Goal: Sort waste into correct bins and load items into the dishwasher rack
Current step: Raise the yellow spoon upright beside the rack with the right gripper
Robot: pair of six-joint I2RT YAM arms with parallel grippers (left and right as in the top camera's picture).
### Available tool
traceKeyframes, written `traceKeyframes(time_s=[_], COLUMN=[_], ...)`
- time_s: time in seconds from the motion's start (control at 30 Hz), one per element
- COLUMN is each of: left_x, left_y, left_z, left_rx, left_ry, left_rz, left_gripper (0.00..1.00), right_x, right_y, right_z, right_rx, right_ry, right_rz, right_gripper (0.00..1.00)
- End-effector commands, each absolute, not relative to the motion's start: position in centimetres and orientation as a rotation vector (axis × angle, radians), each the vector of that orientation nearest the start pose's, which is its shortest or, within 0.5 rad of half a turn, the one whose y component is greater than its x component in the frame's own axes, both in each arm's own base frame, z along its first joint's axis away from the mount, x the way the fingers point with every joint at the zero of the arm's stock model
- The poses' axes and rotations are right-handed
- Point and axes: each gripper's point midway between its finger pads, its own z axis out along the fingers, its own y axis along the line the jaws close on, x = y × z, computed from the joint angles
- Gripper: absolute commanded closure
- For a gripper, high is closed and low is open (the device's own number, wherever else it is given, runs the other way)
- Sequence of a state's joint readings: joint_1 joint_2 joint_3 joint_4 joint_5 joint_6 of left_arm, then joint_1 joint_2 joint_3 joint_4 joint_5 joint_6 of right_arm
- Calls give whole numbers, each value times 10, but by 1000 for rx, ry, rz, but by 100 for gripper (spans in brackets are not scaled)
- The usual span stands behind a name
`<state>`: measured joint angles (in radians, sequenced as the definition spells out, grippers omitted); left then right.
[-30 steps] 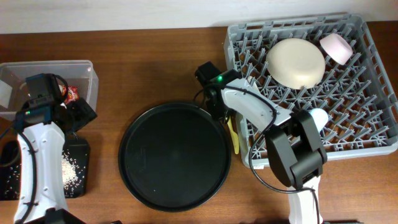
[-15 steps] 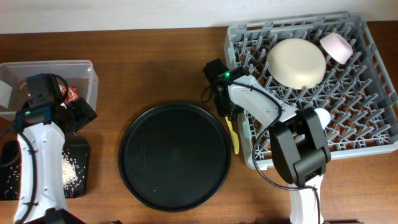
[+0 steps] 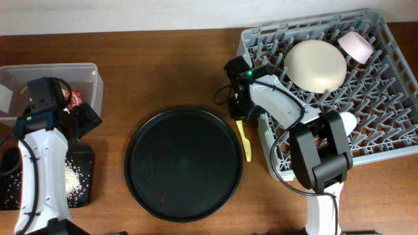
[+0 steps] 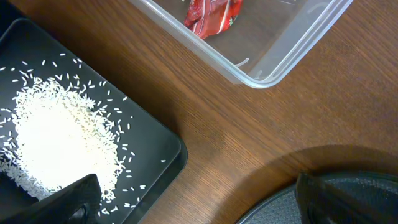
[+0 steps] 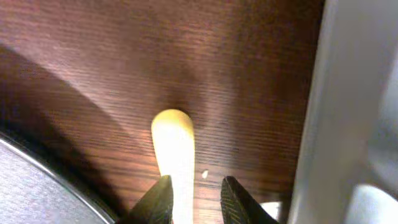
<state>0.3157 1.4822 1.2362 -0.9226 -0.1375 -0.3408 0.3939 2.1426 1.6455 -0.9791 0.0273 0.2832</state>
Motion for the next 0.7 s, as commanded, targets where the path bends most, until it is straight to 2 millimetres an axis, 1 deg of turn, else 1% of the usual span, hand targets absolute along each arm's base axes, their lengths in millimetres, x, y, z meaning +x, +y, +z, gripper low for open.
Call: traceKeyframes(time_s=[0.0,0.27,0.33,0.37,0.4,0.43,0.57,0.67], left_x=[322,322,322,322,322,322,322,322], left_y=[130,130,130,130,130,130,130,130], left_z=[153,153,153,153,153,153,153,153], left_rx=[-933,-933,-933,-933,-933,-933,-933,-933], left_ry=[2558,2558,2558,2558,2558,2558,2558,2558], left_rz=[173,173,173,173,173,173,173,173], left_gripper=[1,1,1,1,1,1,1,1], right_x=[395,391,387,385,384,384,384,391], right_y=[163,175,175,174,171,170,168,170], right_z=[16,-11,-17,-19,-19,-19,-19,-11], right_rx=[-128,-173,-182,-185,-184,-185,-185,-188], right_ry=[3053,3007,3010,3013,3014,3015,3015,2993], right_rz=[41,56,53,39,14,3,-9,-9], right_gripper=[70,67,69,71,78,80,85,85])
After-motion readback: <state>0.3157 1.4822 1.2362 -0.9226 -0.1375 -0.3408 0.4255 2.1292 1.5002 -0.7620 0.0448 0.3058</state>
